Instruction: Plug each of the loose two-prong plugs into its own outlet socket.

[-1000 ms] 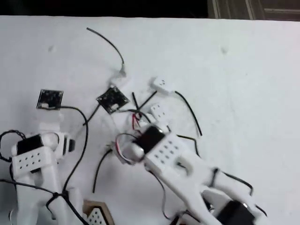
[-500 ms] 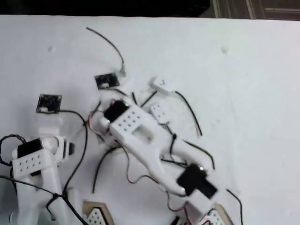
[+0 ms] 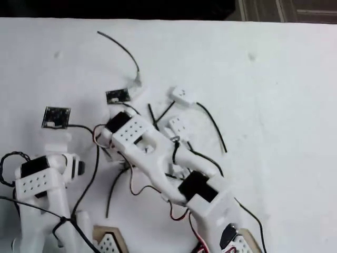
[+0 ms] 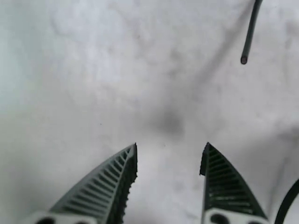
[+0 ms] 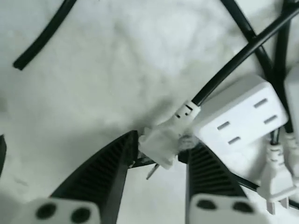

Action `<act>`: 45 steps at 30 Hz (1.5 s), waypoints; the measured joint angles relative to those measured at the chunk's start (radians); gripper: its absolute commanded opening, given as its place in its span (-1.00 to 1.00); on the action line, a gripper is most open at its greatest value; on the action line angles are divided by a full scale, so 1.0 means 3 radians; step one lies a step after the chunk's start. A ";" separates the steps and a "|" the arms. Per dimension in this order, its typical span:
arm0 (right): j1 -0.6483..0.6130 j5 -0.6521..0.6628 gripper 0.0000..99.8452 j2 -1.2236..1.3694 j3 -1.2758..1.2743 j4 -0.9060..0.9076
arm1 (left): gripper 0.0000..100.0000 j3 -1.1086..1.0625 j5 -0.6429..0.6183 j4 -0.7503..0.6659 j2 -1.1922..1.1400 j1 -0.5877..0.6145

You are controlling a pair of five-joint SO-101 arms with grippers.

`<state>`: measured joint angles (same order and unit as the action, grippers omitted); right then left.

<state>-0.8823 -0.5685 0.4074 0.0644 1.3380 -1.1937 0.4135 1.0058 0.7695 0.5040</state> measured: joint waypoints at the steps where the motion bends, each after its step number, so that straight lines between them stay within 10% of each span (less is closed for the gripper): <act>1: 0.0005 0.0000 -0.96 0.0000 0.0000 0.0026 | -0.55 0.0000 0.0000 0.0000 0.0000 0.0000; 13: 0.0102 0.0440 -0.96 -0.0752 -0.0015 0.0706 | -0.55 0.0000 0.0000 0.0000 0.0000 0.0000; 24: 0.1243 0.1892 -0.96 -0.1591 -0.0363 0.1222 | -0.55 0.0000 0.0000 0.0000 0.0000 0.0000; 36: 0.2076 0.3590 -0.96 -0.1678 -0.1284 0.0772 | -0.55 0.0000 0.0000 0.0000 0.0000 0.0000; 45: 0.2082 0.3846 -0.69 -0.1693 -0.1703 0.0215 | -0.55 0.0000 0.0000 0.0000 0.0000 0.0000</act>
<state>-0.2578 0.5854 -0.1005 -0.4465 1.4024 -1.1937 0.4135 1.0058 0.7695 0.5040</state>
